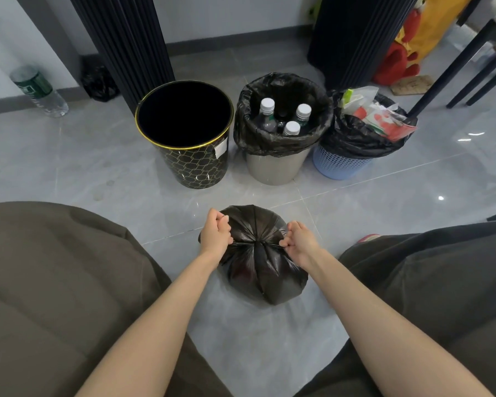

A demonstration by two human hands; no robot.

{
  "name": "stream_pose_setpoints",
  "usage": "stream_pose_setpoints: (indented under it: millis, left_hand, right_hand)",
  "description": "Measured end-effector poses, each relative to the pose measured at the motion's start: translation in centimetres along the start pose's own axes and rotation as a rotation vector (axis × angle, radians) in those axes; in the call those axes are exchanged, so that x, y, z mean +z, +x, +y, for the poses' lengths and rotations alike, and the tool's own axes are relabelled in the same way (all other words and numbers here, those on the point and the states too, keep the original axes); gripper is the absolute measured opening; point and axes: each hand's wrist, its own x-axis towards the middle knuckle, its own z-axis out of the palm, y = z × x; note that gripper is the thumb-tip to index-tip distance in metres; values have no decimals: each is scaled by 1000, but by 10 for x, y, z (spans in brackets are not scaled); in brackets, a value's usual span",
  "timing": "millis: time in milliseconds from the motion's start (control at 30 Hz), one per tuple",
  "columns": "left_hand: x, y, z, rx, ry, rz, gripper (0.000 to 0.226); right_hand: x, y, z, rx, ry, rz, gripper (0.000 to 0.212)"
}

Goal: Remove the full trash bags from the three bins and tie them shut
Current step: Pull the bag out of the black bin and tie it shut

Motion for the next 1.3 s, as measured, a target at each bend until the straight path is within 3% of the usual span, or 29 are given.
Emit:
stream_pose_setpoints:
  millis: [100,233,467,533,600,700,800,900,1000,1100,1300]
  left_hand:
    - [3,-1,11,16,-89,25,24]
    - [2,5,32,-48,-314,3,20]
    - [1,0,26,-288,-466,-161,27]
    - [4,-6,21,-301,-480,-150,21]
    - [8,-10,15,-316,-469,-111,39]
    - [9,-11,8,-355,-370,-65,40]
    - [4,-10,1,-417,-299,-63,9]
    - [2,-12,-2,-395,-111,-61,21]
    - [6,-16,-1,-279,-50,-13,17]
    - [11,-17,2,-288,-198,37,22]
    - [12,-12,10,-594,-574,161,32]
  right_hand:
    - [1,0,-8,-74,-18,-27,34]
    - [7,-6,-28,-126,144,-169,30]
    - [2,-16,-5,-159,-329,-304,21]
    - [0,-23,-3,-235,-482,-361,21]
    - [-1,-24,-2,-326,-703,-381,31]
    - [-1,-23,0,-393,-795,-354,31]
    - [0,-25,2,-360,-733,-351,22]
    - [2,-23,3,-316,-680,-295,18]
    - [5,-19,9,-256,-605,-194,28]
    - [10,-22,10,-143,-415,-207,21]
    - [9,-16,17,152,-67,-52,14]
